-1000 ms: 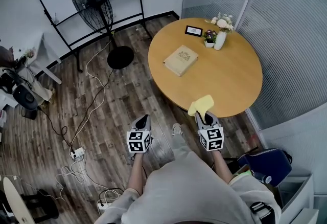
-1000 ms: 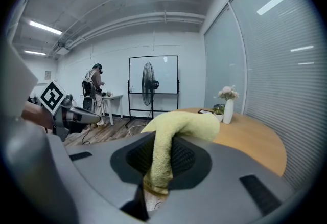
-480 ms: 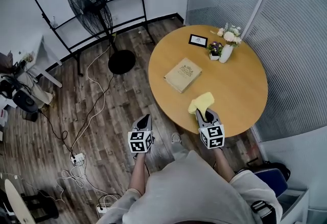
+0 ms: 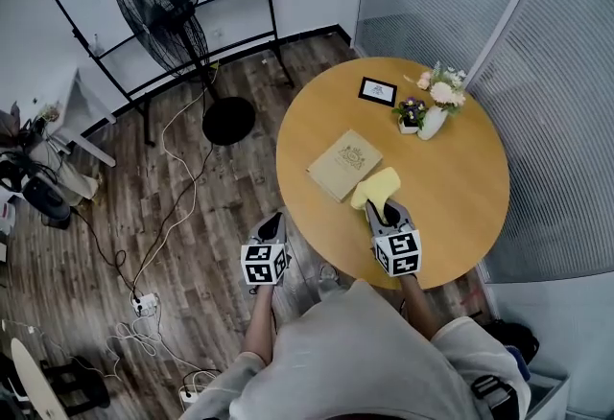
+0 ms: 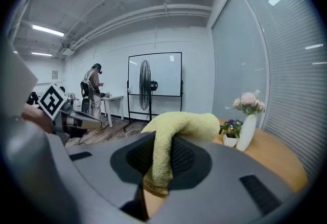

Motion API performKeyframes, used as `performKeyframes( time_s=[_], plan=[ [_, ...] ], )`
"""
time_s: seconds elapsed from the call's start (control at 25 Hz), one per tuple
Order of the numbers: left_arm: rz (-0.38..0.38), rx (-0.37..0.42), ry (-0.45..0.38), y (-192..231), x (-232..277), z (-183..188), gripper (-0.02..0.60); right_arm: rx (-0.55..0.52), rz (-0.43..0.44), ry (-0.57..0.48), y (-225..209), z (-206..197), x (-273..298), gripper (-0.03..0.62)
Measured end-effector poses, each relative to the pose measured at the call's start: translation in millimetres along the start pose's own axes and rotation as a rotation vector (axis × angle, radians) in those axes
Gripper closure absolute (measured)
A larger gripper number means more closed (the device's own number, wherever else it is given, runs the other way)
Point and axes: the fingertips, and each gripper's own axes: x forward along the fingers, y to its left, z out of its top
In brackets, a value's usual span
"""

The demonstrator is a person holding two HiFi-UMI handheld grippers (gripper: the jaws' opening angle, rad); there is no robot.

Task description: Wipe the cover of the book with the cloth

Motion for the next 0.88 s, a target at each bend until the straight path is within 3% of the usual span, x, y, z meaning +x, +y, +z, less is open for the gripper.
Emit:
performKeyframes(
  time_s=[0.56, 0.88],
  plan=[
    [0.006, 0.009, 0.020, 16.8, 56.2, 36.6, 0.571, -0.034, 0.037, -0.047, -32.2, 59.6, 55.3, 0.528],
    [0.005, 0.017, 0.039, 16.8, 74.8, 40.1, 0.571, -0.029, 0.051, -0.051, -38.1, 67.3, 70.0, 0.528]
  ],
)
